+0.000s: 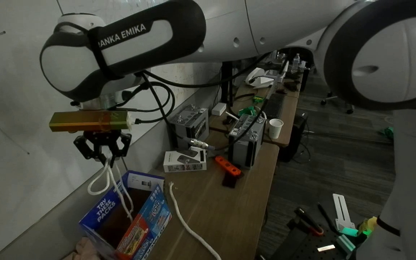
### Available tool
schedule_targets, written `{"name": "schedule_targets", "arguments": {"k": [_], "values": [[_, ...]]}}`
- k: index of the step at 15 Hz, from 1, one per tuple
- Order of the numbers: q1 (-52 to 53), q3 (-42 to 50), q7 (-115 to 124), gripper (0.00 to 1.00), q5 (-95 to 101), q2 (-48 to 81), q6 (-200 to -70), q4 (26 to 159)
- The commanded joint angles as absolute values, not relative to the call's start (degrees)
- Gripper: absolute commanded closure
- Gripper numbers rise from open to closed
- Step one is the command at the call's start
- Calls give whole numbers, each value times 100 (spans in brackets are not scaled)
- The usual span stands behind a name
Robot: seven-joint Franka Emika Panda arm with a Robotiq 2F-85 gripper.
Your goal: Pick up the two white ropes and put them in the box
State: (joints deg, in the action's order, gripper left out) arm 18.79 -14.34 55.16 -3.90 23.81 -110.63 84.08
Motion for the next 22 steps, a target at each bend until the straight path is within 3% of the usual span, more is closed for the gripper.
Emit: {"name": "schedule_targets", "arguments": {"k": [1, 6, 9, 17, 22], "values": [[1965, -1316, 5330, 54, -565, 2456, -10897, 8146], [1905, -1231, 5364, 16, -576, 2202, -10777, 8397], [1799, -1165, 5363, 0, -695, 1796, -10599, 8936], [1485, -1064, 4528, 0, -501, 244, -10783, 11418], [1353, -1085, 3224, 0, 382, 132, -11182, 12506]]}}
